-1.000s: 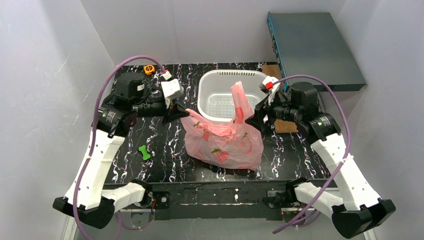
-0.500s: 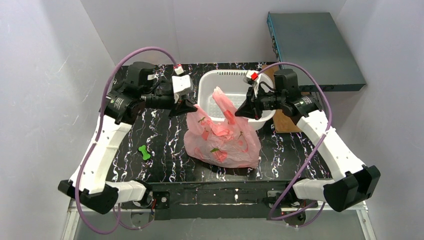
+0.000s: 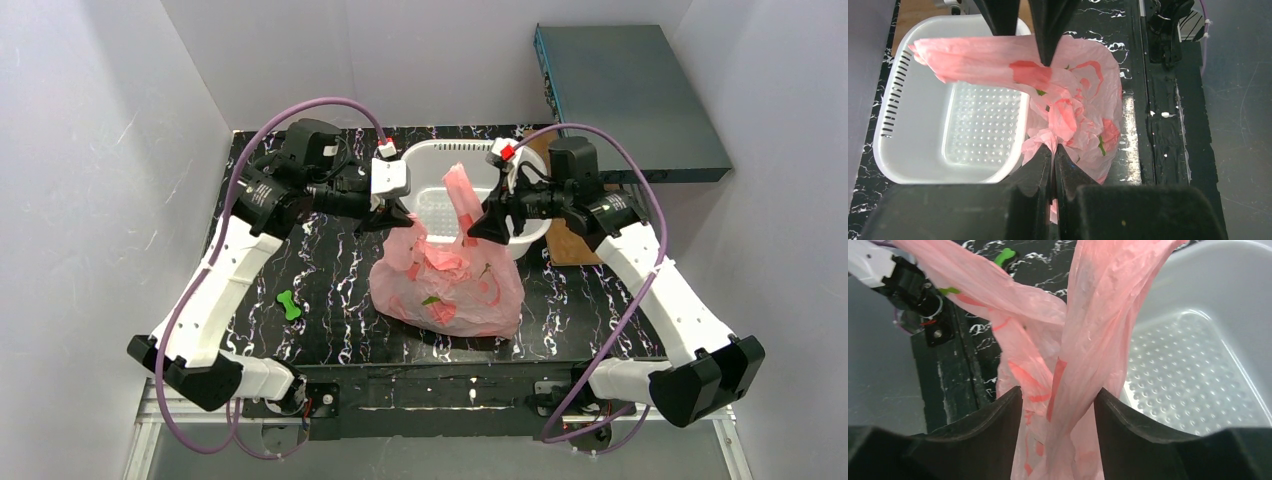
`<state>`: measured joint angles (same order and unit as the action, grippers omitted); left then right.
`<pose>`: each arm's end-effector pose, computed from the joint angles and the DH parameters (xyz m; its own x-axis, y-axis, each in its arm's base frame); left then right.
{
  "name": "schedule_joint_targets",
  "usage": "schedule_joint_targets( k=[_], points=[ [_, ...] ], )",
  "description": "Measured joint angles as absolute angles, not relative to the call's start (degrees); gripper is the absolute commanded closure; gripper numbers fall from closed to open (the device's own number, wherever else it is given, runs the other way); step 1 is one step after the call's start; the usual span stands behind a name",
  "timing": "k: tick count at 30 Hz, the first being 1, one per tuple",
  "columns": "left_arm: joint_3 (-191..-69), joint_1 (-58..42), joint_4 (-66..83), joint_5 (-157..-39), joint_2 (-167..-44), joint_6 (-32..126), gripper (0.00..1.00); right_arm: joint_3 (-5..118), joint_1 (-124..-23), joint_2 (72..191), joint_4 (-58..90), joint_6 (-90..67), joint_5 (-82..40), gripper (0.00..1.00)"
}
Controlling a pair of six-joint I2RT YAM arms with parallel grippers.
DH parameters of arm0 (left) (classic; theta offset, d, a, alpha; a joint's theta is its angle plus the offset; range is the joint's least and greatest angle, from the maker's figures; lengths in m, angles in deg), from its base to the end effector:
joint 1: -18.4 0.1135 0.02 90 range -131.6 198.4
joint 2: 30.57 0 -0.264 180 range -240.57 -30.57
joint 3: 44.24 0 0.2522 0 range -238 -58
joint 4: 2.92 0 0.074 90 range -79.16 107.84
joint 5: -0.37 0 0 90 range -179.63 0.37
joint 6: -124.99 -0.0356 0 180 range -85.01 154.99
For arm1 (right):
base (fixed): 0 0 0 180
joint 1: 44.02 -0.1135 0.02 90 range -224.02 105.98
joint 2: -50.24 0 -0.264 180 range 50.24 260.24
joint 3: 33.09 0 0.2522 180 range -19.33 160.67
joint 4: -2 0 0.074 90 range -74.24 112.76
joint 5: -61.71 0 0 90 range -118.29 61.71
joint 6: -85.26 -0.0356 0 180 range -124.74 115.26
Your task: Place the fake fruits into the plastic bag and tie a complex knot
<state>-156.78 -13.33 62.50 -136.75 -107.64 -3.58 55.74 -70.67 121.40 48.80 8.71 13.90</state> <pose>0.2001 -0.1544 0.4681 0.2278 0.3579 -0.9055 0.9668 0.0277 0.2542 0.2241 0.1392 0.3910 -0.2239 -0.3052 -0.9256 -0.9344 0.3373 0.1148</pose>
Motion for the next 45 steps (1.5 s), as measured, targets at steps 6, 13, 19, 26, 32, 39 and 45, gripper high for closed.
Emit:
schedule_joint_targets(
  k=[6,13,19,26,32,39,45],
  points=[
    [-156.3,-13.3,63.9,-136.8,-106.1,-4.9,1.00,55.8,-65.2,121.3,50.6,11.7,14.2,0.27],
    [-156.4,-13.4,65.3,-137.1,-106.4,-5.8,1.00,56.8,-63.9,124.0,53.7,12.9,20.4,0.23],
    [-157.2,-13.6,66.4,-137.3,-107.5,-6.5,1.00,56.9,-63.4,124.9,54.4,12.9,23.0,0.21],
    [-157.4,-13.7,67.9,-137.2,-107.8,-7.3,1.00,59.1,-60.5,125.3,55.1,11.7,23.1,0.20],
    [-157.6,-13.7,68.1,-137.2,-108.1,-7.5,1.00,61.1,-60.7,129.3,54.7,11.0,22.9,0.19],
    [-158.4,-13.7,68.1,-137.4,-108.5,-8.1,1.00,61.1,-62.6,134.1,54.6,10.5,24.4,0.80],
    [-161.0,-15.0,67.4,-137.5,-110.9,-7.8,1.00,61.7,-67.4,133.8,54.6,9.1,26.3,0.99]
  ],
)
